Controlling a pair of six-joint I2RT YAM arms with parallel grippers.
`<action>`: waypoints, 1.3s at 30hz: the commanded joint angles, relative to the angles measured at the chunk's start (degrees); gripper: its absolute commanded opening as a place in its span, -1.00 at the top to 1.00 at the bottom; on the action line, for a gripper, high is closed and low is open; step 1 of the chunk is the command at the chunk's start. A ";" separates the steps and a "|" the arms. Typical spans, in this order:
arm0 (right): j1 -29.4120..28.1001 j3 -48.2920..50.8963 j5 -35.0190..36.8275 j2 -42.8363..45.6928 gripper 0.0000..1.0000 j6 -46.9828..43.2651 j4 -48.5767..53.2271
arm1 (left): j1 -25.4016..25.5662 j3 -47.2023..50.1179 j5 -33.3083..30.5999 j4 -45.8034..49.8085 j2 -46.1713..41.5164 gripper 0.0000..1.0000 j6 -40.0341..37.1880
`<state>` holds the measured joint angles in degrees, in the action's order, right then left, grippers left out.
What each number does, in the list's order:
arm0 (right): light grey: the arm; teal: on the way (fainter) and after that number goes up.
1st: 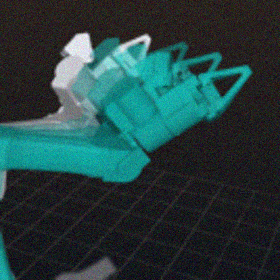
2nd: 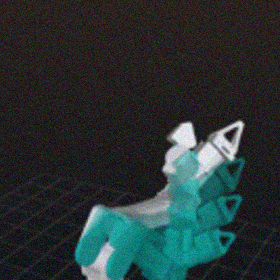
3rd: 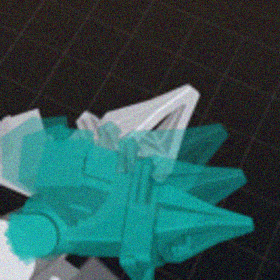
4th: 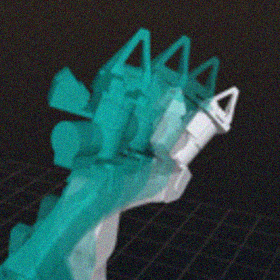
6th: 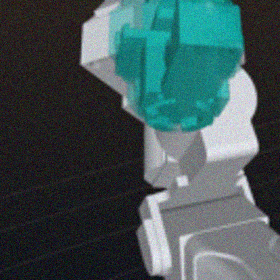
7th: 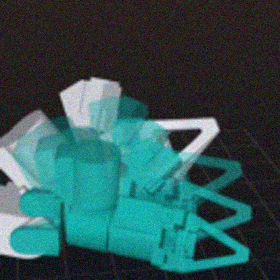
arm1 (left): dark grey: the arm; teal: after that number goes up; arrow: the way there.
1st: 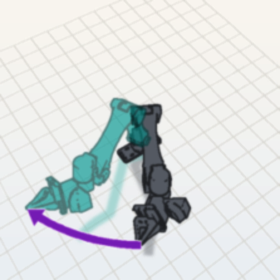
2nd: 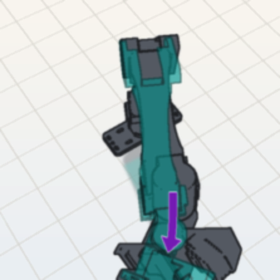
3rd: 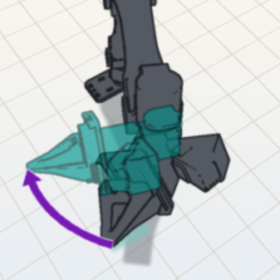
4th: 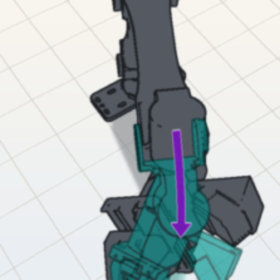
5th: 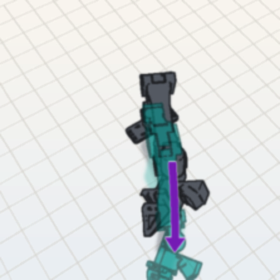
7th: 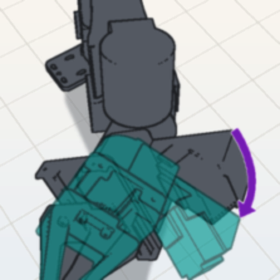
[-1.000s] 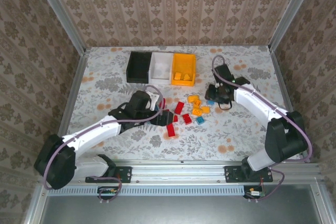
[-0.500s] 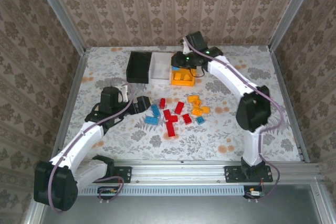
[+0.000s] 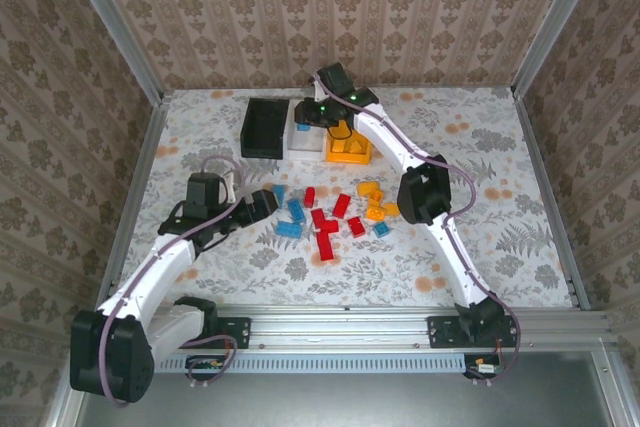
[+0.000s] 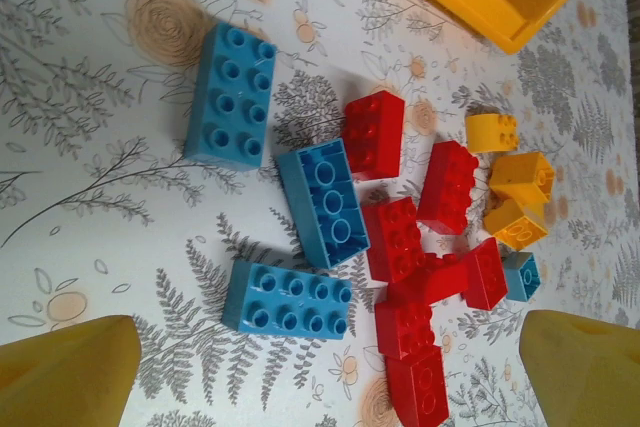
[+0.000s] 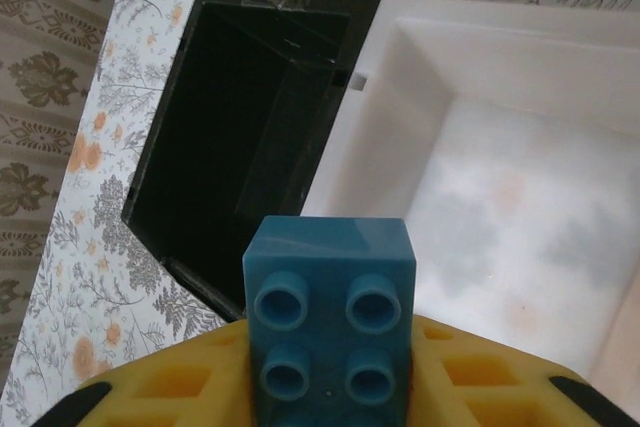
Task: Sort the legos into containers by color
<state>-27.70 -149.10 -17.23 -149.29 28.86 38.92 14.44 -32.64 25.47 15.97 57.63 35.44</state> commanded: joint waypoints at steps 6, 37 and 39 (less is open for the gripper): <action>-0.15 -2.57 -1.14 0.45 -0.15 0.18 2.18 | -0.71 -2.01 -3.69 5.44 2.57 -0.91 -3.02; 2.29 89.43 1.99 71.42 -0.13 -4.75 -2.70 | 9.38 -32.06 -19.69 16.20 40.50 -0.37 -22.07; 2.47 91.24 1.85 72.19 -0.13 -4.46 -3.64 | 9.40 -33.71 -20.13 16.62 43.01 -0.35 -22.50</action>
<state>-25.63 -59.64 -14.87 -80.07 23.14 39.03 23.59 -63.81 7.22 30.76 98.26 15.14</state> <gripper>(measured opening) 0.567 0.679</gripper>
